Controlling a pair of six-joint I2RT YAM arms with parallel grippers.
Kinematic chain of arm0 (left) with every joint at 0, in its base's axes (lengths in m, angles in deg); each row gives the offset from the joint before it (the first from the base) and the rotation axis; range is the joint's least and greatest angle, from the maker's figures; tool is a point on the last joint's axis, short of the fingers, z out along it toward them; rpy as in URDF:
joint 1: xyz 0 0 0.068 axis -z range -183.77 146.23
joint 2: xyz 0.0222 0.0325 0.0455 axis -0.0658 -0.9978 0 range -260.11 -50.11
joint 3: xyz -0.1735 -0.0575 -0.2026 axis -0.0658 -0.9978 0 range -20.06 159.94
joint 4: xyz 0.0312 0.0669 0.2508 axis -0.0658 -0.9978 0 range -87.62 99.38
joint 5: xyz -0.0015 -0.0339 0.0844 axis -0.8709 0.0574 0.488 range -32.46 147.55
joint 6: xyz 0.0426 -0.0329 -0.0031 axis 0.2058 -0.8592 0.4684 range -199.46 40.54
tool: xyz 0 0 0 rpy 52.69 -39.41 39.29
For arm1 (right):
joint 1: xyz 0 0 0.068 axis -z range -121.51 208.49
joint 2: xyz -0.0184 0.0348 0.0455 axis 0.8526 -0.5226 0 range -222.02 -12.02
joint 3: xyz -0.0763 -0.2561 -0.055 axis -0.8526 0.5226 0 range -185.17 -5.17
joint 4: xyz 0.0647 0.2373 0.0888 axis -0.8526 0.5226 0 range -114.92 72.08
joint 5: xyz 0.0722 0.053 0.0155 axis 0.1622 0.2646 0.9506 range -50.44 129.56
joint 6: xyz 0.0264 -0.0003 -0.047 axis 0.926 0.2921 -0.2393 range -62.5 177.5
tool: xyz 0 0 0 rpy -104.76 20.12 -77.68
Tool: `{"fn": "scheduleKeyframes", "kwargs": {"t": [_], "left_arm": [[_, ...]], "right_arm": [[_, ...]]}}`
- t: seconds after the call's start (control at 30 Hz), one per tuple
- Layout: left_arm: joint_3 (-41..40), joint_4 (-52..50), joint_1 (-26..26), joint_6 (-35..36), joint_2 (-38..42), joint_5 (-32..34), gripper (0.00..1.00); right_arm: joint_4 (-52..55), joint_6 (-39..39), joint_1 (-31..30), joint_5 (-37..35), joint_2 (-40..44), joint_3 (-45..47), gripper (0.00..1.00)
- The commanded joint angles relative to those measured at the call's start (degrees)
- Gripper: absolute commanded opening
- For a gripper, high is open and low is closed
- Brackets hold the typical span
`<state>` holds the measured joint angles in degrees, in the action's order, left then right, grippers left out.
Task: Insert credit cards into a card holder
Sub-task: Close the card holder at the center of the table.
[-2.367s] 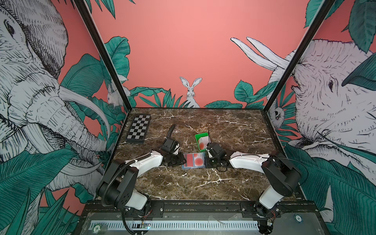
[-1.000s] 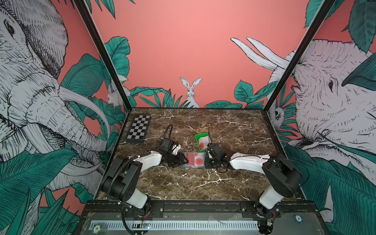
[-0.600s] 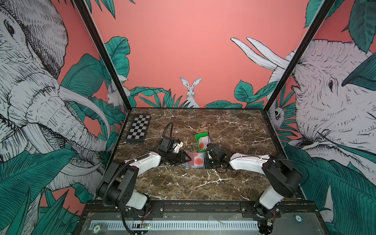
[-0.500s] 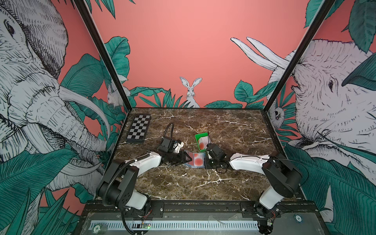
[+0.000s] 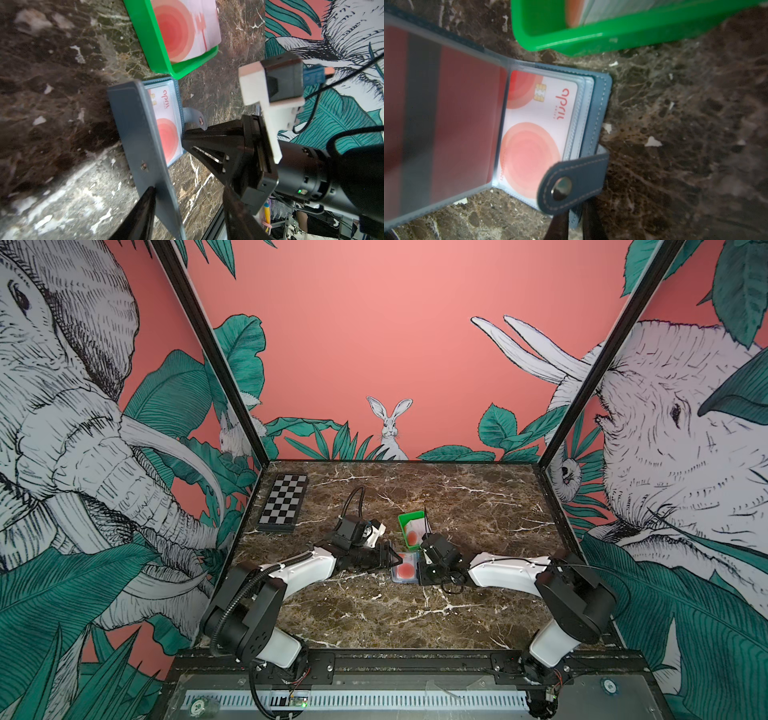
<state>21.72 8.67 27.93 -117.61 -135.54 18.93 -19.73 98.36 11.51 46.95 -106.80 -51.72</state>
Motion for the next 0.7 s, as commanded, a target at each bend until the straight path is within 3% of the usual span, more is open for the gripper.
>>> {"fn": "scheduleKeyframes", "kwargs": {"t": [0.0,0.27,0.67], "left_arm": [[1.84,2.75,0.94,-1.06,-0.91,-0.68,0.53],[1.11,7.21,2.92,-3.01,-3.80,-0.37,0.53],[-1.16,10.24,4.16,-3.68,-6.10,0.97,0.42]], "right_arm": [[0.13,0.80,-0.66,1.01,0.30,-0.30,0.16],[0.64,0.98,-0.49,0.21,1.79,-0.56,0.18],[3.37,0.92,0.40,-2.24,5.56,-0.81,0.21]]}}
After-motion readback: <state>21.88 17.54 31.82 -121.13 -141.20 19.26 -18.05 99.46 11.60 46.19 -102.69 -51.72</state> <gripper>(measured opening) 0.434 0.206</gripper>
